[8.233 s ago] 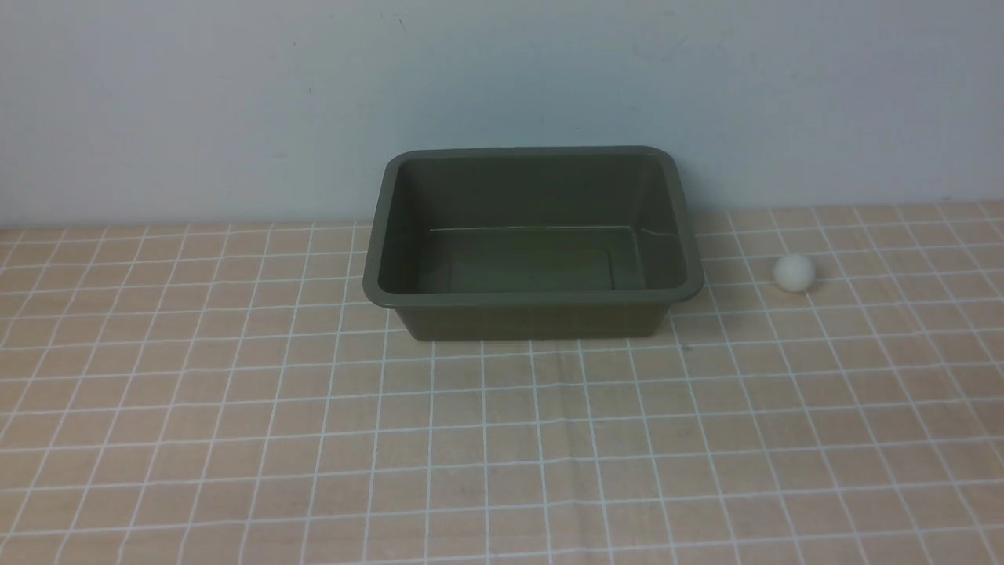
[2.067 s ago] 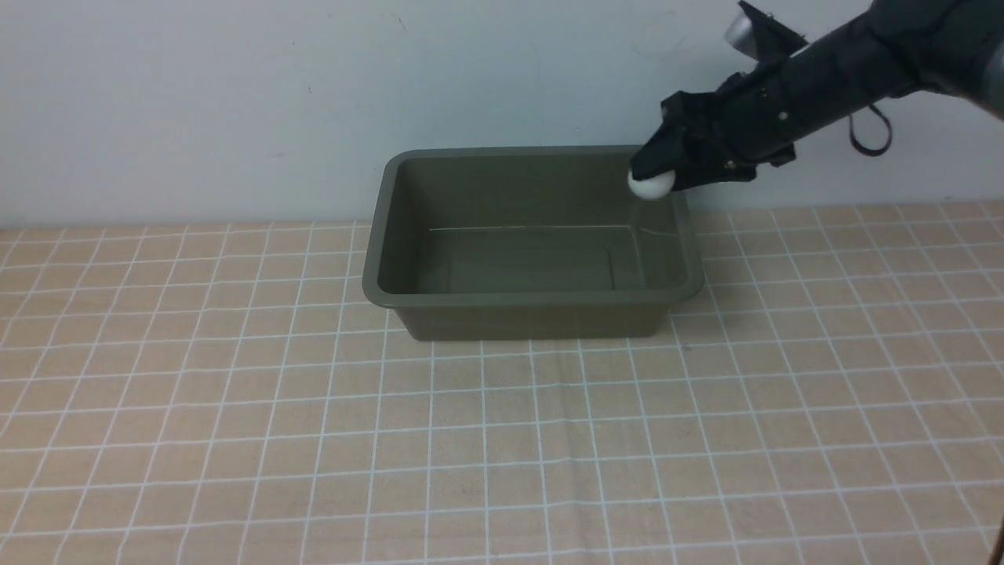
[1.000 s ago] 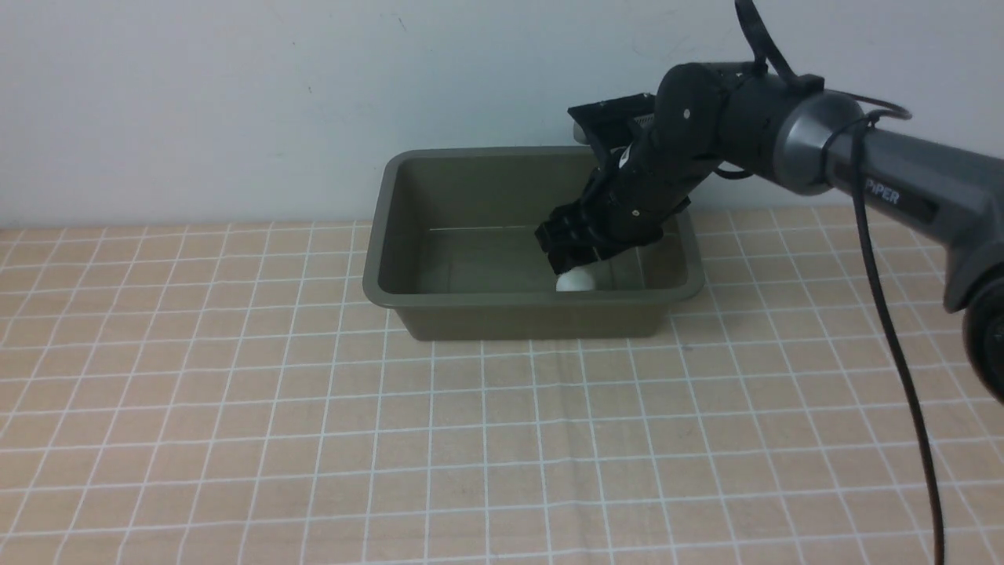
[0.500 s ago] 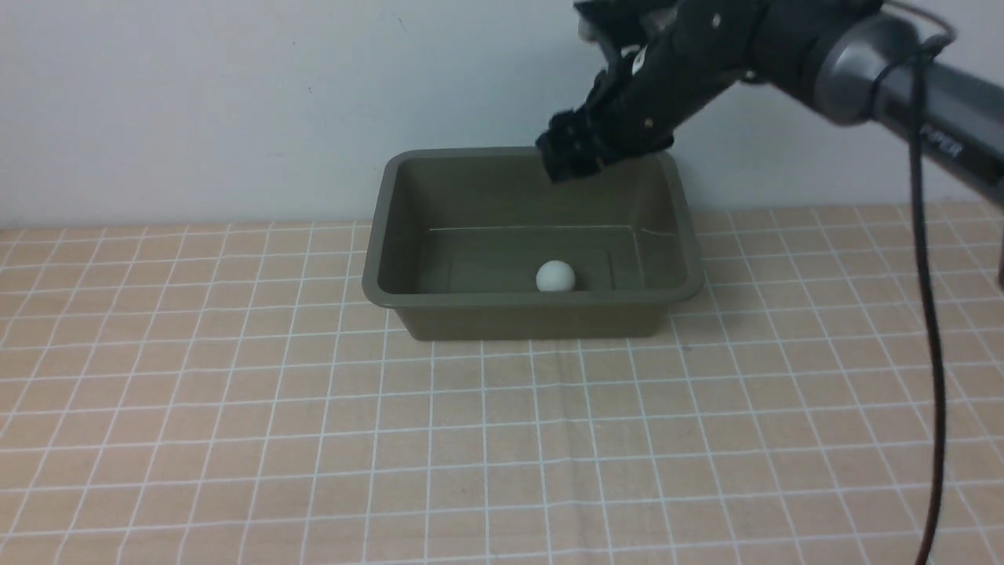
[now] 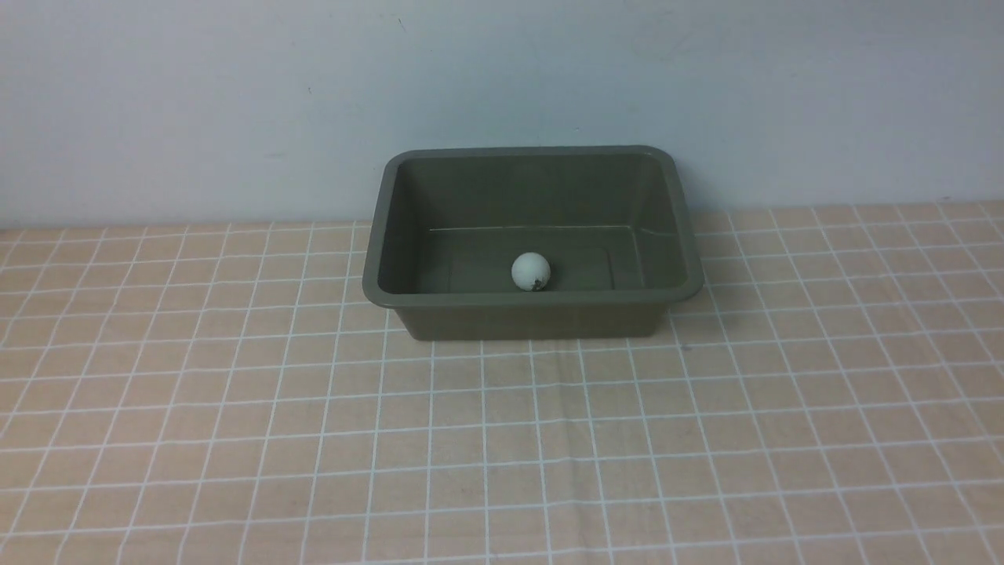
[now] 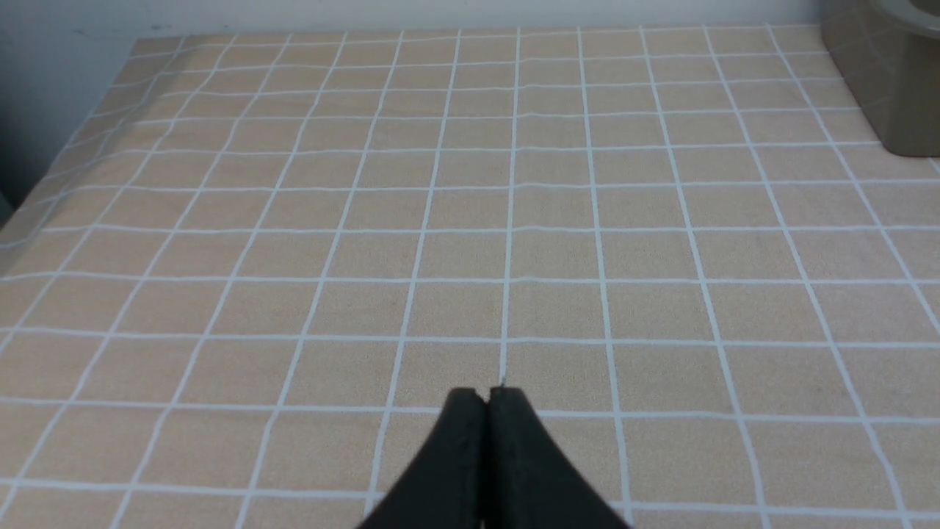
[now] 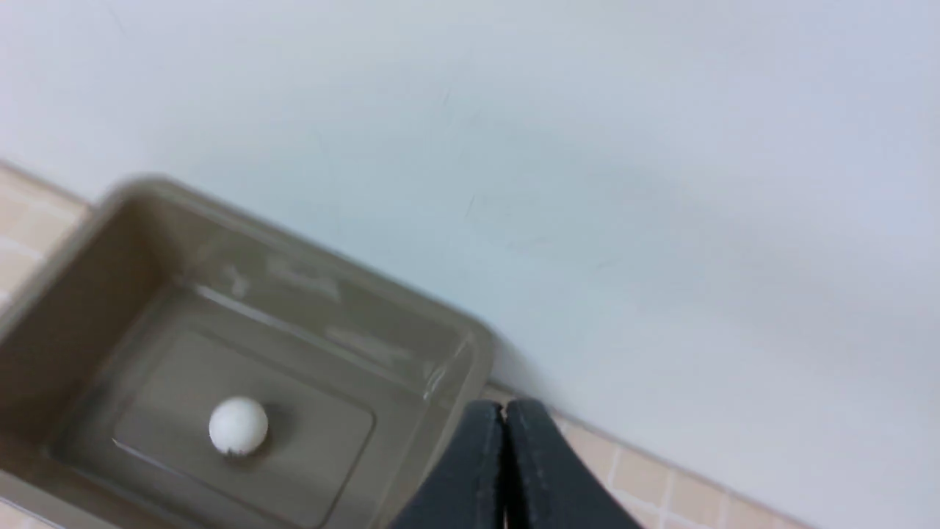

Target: Put the table tennis balls into the box on the light coffee tablecloth.

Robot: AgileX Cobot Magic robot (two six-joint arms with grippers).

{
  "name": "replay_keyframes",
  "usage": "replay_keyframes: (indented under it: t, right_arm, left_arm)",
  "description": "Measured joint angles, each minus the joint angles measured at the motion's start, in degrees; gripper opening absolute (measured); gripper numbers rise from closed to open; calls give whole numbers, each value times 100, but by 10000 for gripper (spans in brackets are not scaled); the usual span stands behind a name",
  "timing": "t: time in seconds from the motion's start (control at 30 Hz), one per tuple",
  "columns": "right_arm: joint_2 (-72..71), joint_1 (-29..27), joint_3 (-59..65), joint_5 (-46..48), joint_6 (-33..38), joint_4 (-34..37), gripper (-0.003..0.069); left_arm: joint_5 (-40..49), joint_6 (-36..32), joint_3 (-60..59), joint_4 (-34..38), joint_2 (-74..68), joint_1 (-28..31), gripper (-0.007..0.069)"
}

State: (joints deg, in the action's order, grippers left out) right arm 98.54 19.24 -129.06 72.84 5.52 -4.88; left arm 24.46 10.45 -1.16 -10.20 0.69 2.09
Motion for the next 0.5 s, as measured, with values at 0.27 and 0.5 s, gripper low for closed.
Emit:
replay_keyframes:
  t: [0.27, 0.5]
  right_arm:
    - [-1879, -4, 258, 54, 145, 5, -17]
    - [-3799, -4, 2338, -171, 164, -5, -17]
  left_arm:
    - [0, 0, 0, 0, 0, 0, -69]
    - [0, 0, 0, 0, 0, 0, -69]
